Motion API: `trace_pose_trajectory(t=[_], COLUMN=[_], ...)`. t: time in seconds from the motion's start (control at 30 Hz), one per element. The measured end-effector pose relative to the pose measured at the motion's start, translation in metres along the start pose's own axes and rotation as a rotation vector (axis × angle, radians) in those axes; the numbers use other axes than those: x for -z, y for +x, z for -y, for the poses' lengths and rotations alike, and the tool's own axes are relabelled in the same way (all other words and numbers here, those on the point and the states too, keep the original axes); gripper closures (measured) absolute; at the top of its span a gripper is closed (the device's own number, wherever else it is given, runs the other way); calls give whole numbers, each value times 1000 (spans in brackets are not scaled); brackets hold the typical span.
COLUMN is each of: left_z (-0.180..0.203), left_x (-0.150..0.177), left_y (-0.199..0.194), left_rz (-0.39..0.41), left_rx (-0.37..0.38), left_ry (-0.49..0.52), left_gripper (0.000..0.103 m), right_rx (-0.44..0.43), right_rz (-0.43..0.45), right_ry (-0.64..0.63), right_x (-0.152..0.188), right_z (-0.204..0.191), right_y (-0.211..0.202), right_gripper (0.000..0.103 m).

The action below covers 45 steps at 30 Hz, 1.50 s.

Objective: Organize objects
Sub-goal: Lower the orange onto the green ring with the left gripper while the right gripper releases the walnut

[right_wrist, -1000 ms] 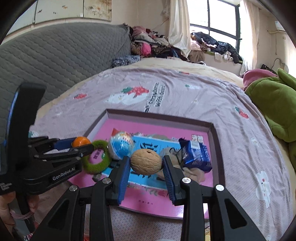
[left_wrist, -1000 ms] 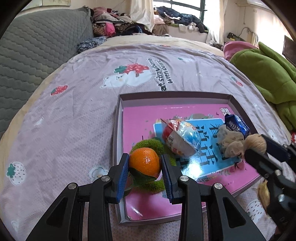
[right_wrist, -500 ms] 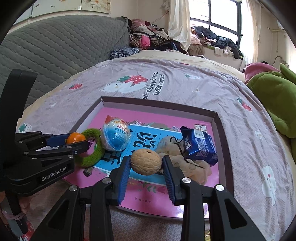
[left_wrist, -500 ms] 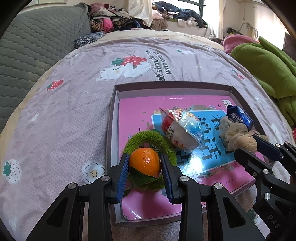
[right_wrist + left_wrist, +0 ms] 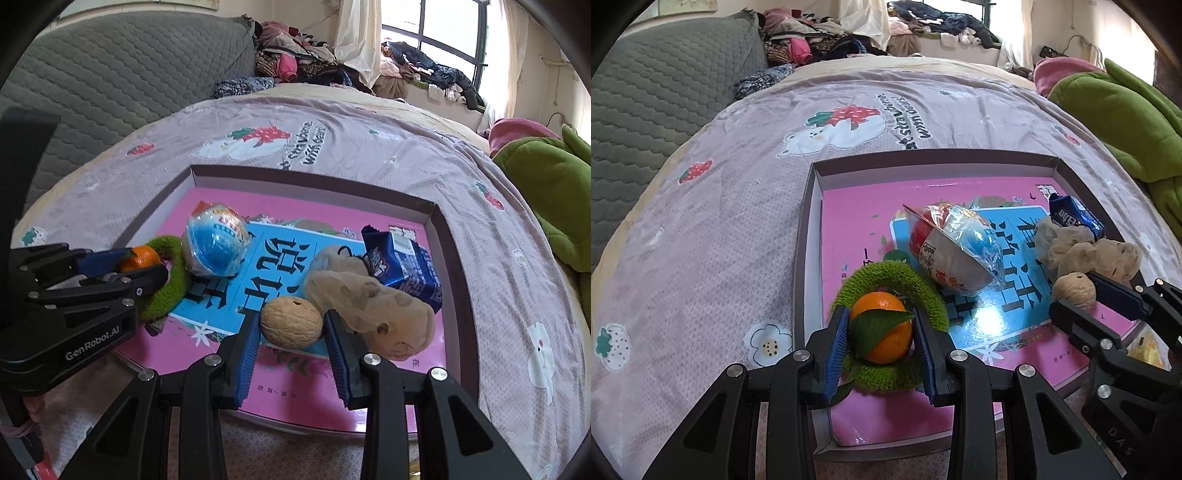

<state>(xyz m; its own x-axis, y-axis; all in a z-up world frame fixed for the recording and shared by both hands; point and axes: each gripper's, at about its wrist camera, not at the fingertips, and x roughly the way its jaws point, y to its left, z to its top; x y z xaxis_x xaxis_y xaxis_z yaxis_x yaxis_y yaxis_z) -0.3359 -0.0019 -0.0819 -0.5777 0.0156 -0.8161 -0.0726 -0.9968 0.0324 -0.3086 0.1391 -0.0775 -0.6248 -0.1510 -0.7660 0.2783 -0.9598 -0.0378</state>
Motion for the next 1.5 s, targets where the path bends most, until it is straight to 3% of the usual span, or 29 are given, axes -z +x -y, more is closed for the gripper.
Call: trace_pose_trajectory(t=[0.47,0.63,0.77,1.17,1.5], left_z=[1,-4,-8,-10,-8], left_x=[-2,-3,-4,2,3], left_y=[1,-1,-4,-11,-32], left_rz=[0,-18,-28,-46,-28], left_rx=[35,84,105,75,96], left_ry=[8,-7,-10,-2,-14], left_gripper=[67,64,58,56,56], right_rx=[40,57,42,57,50], right_rz=[-31,-45,-51,-49,-25], right_ry=[6,5,20,19,31], right_x=[6,5,3,2,-2], right_z=[2,2,4,5,4], right_y=[11,12,10,1,-20], right_gripper=[67,66,57,55,55])
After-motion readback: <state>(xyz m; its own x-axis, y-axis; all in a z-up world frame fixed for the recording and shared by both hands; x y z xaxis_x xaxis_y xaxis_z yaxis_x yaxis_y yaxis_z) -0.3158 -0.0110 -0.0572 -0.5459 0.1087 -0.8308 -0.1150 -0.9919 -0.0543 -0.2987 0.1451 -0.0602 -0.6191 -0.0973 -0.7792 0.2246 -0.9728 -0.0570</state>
